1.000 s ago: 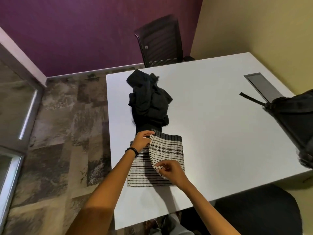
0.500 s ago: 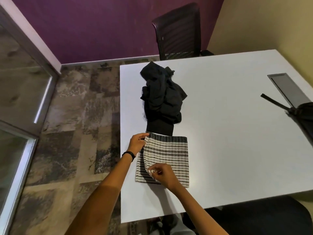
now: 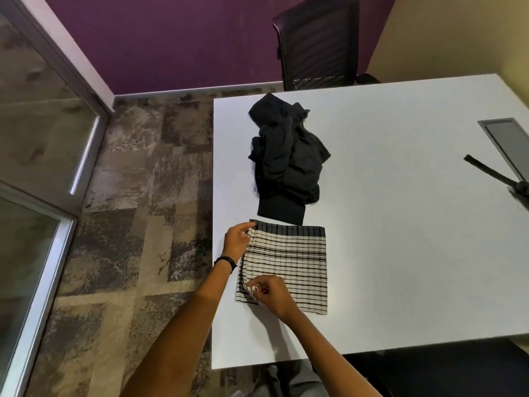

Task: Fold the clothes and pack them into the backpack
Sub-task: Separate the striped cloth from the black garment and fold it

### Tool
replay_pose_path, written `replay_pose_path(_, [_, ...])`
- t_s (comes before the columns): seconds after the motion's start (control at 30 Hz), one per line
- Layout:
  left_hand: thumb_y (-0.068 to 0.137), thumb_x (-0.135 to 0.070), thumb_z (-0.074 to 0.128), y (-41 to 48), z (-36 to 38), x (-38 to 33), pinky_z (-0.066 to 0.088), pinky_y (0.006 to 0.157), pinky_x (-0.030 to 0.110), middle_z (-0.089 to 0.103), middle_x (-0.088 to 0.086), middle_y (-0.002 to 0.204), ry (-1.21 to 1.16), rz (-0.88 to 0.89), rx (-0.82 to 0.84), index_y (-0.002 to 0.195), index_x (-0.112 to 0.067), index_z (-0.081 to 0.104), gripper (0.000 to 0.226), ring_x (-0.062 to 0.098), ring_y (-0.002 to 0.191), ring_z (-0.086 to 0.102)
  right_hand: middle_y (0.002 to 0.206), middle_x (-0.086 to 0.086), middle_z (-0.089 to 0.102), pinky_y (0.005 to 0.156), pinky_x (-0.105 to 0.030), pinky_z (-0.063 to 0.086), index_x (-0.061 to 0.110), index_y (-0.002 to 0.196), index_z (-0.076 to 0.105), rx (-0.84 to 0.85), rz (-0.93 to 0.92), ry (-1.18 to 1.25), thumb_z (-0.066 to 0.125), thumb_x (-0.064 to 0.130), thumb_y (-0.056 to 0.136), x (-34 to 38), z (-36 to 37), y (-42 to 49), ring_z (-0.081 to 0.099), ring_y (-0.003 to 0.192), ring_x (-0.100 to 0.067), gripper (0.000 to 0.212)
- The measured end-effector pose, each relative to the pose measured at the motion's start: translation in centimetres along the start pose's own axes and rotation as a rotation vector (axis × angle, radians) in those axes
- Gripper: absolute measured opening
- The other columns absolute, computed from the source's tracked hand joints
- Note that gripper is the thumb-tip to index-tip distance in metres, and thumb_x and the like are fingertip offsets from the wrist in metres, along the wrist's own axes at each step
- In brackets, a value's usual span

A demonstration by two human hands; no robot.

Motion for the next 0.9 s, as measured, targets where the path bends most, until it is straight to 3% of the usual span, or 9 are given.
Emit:
replay_pose_path(0.07, [0.083, 0.022, 0.044, -0.1, 0.0, 0.2, 0.043, 0.103, 0.035, 0.058, 0.021, 0.127, -0.013, -0.007, -0.003, 0.120, 0.004, 0.059, 0.044, 0.034, 0.120, 0.053, 0.094, -0.009, 0.070, 0.062, -0.005, 0.040, 0.005, 0.104, 0.069, 0.001, 0.002, -0.015, 0.059, 0.001, 0.085, -0.1, 0.4, 0.2, 0.055, 0.065, 0.003, 0.022])
replay_pose_path(0.23, [0.086, 0.016, 0.051, -0.4, 0.2, 0.3, 0.037, 0.109, 0.038, 0.045, 0.020, 0.141, -0.002, -0.048, 0.065, 0.133, 0.004, 0.046, 0.049, 0.033, 0.130, 0.043, 0.113, -0.006, 0.061, 0.076, 0.005, 0.036, 0.000, 0.122, 0.059, 0.080, -0.011, -0.049, 0.048, -0.011, 0.085, -0.6, 1.6, 0.3, 0.055, 0.102, -0.010, 0.040])
replay_pose_path(0.33, [0.086, 0.012, 0.054, -0.6, -0.3, 1.2, 0.032, 0.112, 0.036, 0.041, 0.017, 0.144, 0.038, -0.019, 0.063, 0.135, 0.001, 0.045, 0.050, 0.032, 0.134, 0.039, 0.119, -0.008, 0.064, 0.090, -0.009, 0.045, 0.002, 0.117, 0.063, 0.033, -0.023, -0.065, 0.049, -0.003, 0.090, -1.4, 0.8, -0.2, 0.059, 0.107, -0.015, 0.030])
replay_pose_path(0.47, [0.090, 0.004, 0.054, -1.9, -0.7, 2.2, 0.028, 0.114, 0.036, 0.034, 0.016, 0.149, 0.137, 0.012, 0.101, 0.138, -0.002, 0.042, 0.050, 0.030, 0.138, 0.033, 0.113, -0.008, 0.067, 0.089, -0.017, 0.045, 0.006, 0.109, 0.066, -0.092, -0.057, -0.129, 0.049, -0.003, 0.089, -2.8, -1.9, -1.6, 0.060, 0.106, -0.019, 0.028])
replay_pose_path(0.6, [0.096, -0.009, 0.048, -3.6, -0.1, 3.7, 0.020, 0.116, 0.035, 0.018, 0.009, 0.157, 0.406, 0.154, 0.215, 0.144, -0.010, 0.032, 0.051, 0.027, 0.145, 0.018, 0.126, -0.007, 0.060, 0.095, -0.020, 0.039, 0.008, 0.118, 0.063, -0.165, -0.163, -0.358, 0.052, 0.004, 0.088, -4.3, -4.3, -3.3, 0.054, 0.117, -0.021, 0.032])
replay_pose_path(0.73, [0.100, -0.025, 0.039, -5.3, 1.0, 5.8, 0.007, 0.119, 0.039, -0.005, 0.006, 0.158, 0.828, 0.351, 0.286, 0.150, -0.016, 0.007, 0.060, 0.025, 0.147, -0.005, 0.134, -0.007, 0.055, 0.101, -0.028, 0.038, 0.011, 0.119, 0.063, -0.140, -0.247, -0.567, 0.044, 0.021, 0.090, -6.1, -5.4, -4.8, 0.054, 0.121, -0.025, 0.037])
replay_pose_path(0.83, [0.098, -0.005, 0.036, -7.1, 2.1, 6.6, -0.003, 0.118, 0.037, -0.007, 0.005, 0.158, 1.001, 0.521, 0.375, 0.150, -0.019, 0.007, 0.061, 0.027, 0.145, -0.010, 0.129, -0.010, 0.058, 0.094, -0.037, 0.051, 0.010, 0.114, 0.065, -0.115, -0.282, -0.634, 0.039, 0.025, 0.086, -7.3, -5.9, -5.8, 0.059, 0.114, -0.029, 0.041])
replay_pose_path(0.9, [0.088, 0.014, 0.035, -8.2, 2.2, 7.1, -0.001, 0.119, 0.039, -0.009, 0.003, 0.156, 1.031, 0.563, 0.468, 0.148, -0.027, -0.007, 0.084, 0.025, 0.140, -0.018, 0.131, -0.012, 0.056, 0.092, -0.039, 0.052, 0.010, 0.117, 0.063, -0.077, -0.301, -0.688, 0.042, 0.027, 0.088, -8.3, -5.8, -6.3, 0.059, 0.114, -0.029, 0.040])
Point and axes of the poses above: each hand's wrist, its own y-axis towards the middle knuckle, its own z-axis out of the palm, x = y × z, the point moved 6 cm from there along y, towards the middle knuckle
